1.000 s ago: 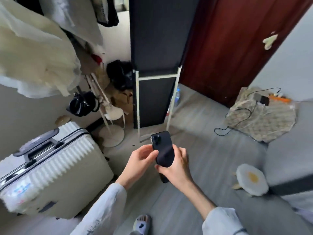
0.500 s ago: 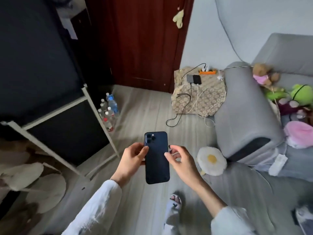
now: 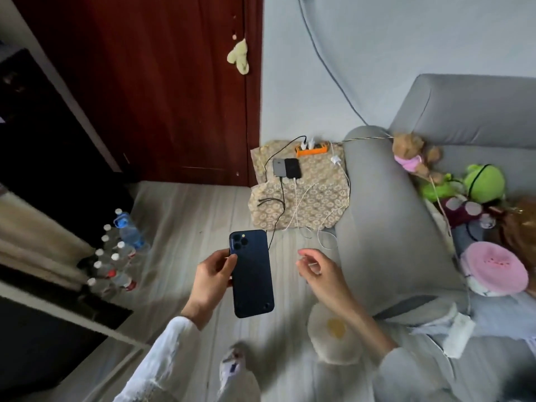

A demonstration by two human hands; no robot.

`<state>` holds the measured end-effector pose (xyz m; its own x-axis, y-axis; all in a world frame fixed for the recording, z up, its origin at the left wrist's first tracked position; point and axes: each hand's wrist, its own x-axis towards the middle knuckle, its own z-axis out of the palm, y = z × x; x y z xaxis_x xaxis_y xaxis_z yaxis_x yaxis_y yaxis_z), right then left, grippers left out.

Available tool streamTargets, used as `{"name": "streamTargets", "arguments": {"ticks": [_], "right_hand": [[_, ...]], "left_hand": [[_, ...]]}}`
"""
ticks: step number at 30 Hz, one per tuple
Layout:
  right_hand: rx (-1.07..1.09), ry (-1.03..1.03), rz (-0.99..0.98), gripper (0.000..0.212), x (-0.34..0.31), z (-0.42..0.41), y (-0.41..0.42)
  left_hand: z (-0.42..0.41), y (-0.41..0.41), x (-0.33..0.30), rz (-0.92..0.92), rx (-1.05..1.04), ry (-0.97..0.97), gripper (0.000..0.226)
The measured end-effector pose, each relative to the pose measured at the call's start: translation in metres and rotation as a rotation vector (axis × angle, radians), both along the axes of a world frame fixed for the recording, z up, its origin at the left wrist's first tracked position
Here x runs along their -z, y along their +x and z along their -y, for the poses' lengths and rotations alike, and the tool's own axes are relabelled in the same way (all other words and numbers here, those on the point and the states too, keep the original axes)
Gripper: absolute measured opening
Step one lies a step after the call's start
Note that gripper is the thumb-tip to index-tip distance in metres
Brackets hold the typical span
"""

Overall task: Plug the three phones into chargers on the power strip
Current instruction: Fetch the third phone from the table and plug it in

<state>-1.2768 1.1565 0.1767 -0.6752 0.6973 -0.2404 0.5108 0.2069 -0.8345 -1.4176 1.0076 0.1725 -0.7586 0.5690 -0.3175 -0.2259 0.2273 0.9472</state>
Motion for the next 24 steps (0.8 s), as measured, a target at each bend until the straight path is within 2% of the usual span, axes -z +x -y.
{"name": "streamTargets", "arguments": {"ticks": [13, 24], "right_hand": [[0.044, -0.059, 0.159, 0.03, 0.035, -0.226, -0.173], [0.091, -0.161, 0.227, 0.031, 0.083, -0.407, -0.23]], "left_hand": [[-0.233, -0.192, 0.053, 0.108, -0.014, -0.129, 0.012], [-0.41, -0.256, 0.11, 0.269, -0.075, -0.266, 0.014]]}}
